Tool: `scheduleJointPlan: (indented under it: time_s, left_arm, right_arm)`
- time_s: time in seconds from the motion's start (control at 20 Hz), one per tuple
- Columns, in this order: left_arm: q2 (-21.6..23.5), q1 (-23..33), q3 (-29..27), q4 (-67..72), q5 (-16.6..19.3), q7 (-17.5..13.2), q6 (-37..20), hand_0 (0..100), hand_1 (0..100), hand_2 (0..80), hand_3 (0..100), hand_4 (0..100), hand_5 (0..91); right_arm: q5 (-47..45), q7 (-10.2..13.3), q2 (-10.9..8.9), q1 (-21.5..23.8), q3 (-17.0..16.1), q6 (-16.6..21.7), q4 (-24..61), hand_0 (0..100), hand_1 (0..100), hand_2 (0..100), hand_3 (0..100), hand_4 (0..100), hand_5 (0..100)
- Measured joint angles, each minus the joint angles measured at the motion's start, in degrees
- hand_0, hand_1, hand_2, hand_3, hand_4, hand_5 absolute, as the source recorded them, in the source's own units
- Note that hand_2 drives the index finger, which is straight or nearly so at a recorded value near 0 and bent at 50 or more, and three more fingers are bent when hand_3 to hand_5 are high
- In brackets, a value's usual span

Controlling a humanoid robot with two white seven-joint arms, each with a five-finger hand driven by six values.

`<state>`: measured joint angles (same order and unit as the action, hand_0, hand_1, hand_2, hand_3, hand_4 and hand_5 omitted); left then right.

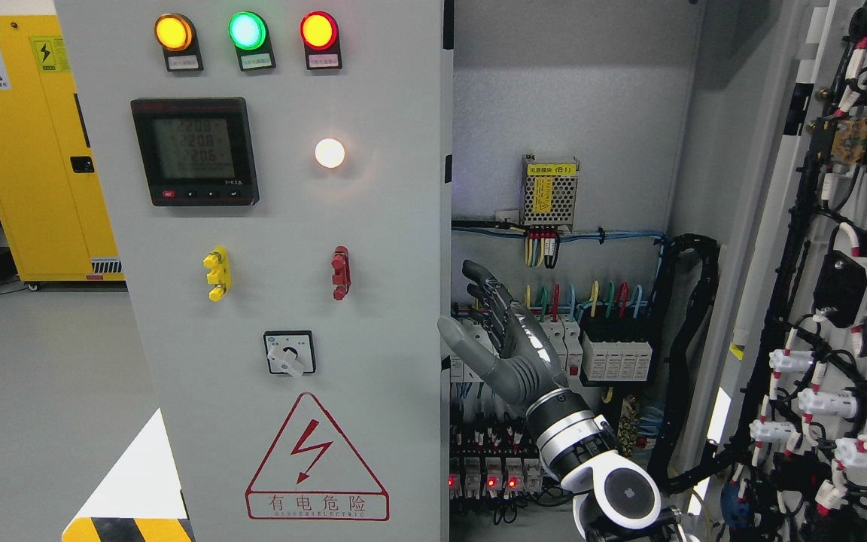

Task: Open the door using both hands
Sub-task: 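Reach the right hand into the cabinet behind the closed door's inner edge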

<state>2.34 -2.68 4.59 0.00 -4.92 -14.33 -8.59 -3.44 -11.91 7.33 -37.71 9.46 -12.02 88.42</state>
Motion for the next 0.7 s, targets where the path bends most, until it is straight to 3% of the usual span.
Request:
scheduleJointPlan:
  time_s: [0.45,0.7]
  left_arm:
    - [0.15,0.01,-0.03,0.0,0.0,-0.05,0.27,12,56,0.0,0,0,0.0]
    - [0.09,0.03,-0.02,0.0,0.0,-0.05,0.31,12,56,0.0,0,0,0.0]
  right_arm:
    - [-1.69,-2.84,0.03,-2.65,-1.02,0.0,-3.37,0,50,4,0,0,0]
    - [-2.01,-6.3,0.1,-3.93,-2.26,-0.15,-4.76,0,50,4,0,0,0]
